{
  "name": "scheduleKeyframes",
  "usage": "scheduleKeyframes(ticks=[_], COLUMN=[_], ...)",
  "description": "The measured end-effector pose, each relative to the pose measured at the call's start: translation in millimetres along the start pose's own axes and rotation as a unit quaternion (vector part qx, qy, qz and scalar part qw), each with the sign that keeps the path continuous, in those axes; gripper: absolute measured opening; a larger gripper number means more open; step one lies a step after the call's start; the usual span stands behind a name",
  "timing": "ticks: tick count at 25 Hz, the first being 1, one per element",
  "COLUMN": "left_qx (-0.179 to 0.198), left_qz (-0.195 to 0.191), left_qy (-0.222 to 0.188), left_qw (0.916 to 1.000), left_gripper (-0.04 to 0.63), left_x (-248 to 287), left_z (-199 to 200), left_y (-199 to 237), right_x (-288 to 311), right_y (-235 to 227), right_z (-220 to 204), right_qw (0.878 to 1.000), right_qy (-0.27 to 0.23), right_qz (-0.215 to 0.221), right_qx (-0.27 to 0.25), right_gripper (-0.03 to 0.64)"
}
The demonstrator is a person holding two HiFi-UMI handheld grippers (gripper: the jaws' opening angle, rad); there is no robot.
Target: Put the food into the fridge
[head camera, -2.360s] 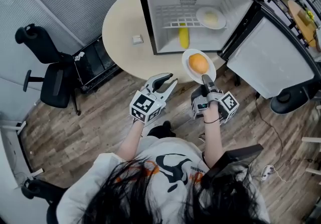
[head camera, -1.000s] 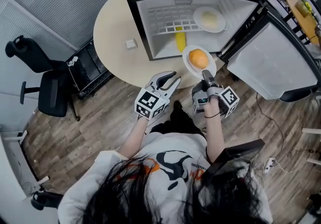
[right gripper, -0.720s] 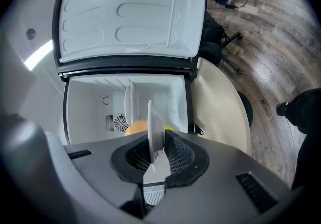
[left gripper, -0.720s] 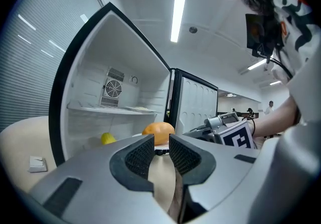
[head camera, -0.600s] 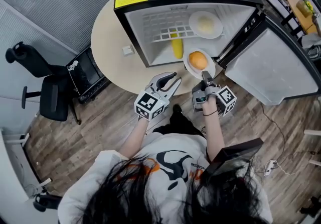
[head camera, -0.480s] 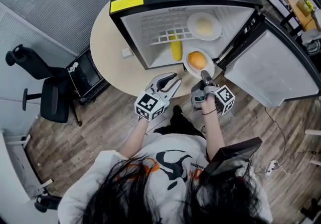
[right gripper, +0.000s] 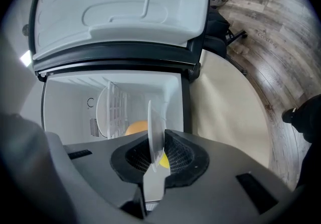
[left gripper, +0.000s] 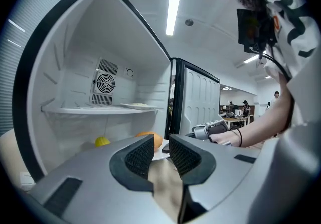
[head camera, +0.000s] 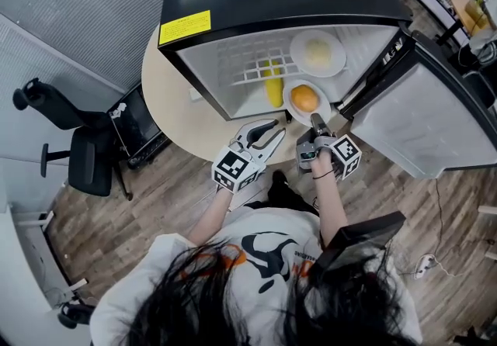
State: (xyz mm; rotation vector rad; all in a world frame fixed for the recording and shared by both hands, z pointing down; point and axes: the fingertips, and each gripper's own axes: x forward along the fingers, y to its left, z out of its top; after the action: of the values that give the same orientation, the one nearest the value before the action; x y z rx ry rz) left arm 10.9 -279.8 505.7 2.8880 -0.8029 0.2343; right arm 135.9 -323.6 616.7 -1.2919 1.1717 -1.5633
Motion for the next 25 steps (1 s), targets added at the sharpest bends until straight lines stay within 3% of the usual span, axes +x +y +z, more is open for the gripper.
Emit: scheduleKeyframes(ticks=[10, 15, 25], left_qx=[0.009, 0.006, 0.001], left_qz=[0.003, 0.006, 0.021], left_qy=[0.018, 0.024, 0.024], left_qw=[0.9998, 0.9997, 0.9995], left_gripper=[0.086, 0.086, 0.086], left_x=[11.4, 12.6, 7.9], left_z=[-3.1, -7.0, -7.0], left_y=[19.1, 25.4, 40.7], right_x=[29.6, 37.8, 59.9], right_y=[-14.9, -14.7, -6.6], right_z=[9.7, 11.7, 4.1], right_qw=[0.999, 0.994, 0.984], right_qy=[-0.016, -0.028, -0.018], right_qz=[-0.030, -0.054, -0.086], right_qx=[-0.031, -0.090, -0.158], right_gripper=[0.044, 0.041, 0.041])
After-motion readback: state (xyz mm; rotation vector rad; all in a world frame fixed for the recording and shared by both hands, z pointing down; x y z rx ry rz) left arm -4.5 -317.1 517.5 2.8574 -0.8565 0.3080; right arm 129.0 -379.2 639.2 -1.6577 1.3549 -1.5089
